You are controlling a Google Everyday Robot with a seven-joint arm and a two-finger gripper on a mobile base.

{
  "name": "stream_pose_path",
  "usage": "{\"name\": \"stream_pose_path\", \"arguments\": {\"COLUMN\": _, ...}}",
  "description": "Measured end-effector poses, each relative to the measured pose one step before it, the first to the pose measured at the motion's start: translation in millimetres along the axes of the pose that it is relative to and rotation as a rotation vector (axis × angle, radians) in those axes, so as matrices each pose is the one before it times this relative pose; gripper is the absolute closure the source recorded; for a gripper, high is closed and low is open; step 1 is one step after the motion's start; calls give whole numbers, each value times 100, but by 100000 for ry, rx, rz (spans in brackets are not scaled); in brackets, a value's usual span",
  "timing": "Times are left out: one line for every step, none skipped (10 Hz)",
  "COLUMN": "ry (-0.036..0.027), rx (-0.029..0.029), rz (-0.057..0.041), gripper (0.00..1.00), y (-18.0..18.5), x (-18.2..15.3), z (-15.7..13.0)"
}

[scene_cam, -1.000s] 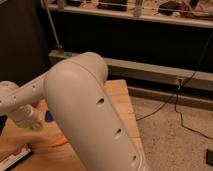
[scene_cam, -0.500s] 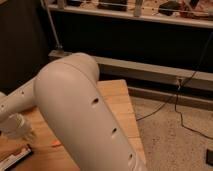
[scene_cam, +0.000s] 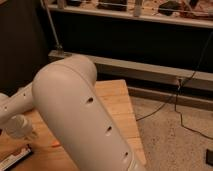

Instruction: Push the eraser across the table

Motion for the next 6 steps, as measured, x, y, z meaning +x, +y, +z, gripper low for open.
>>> {"name": "stream_pose_path", "arguments": {"ry": 310, "rx": 1233, "rz": -1228, "gripper": 100, "y": -259, "x": -726, "z": 818}}
{"name": "stream_pose_path", "arguments": {"ry": 238, "rx": 230, "rz": -657, "gripper": 100, "y": -30, "x": -438, "z": 489}}
{"name": "stream_pose_path", "arguments": {"ry": 553, "rx": 454, "rz": -1021, "gripper": 100, "y": 27, "x": -493, "z": 725}}
{"name": "stream_pose_path", "arguments": {"ry": 459, "rx": 93, "rz": -792, "gripper": 100, "y": 217, "x": -388, "z": 370}}
{"name": "stream_pose_path", "arguments": {"ry": -41, "rx": 287, "rz": -1466, "gripper": 100, "y": 586, "x": -595, "z": 53}}
{"name": "stream_pose_path", "arguments": {"ry": -317, "rx": 202, "rz": -1985, "gripper": 100, "y": 934, "x": -763, "z": -244}}
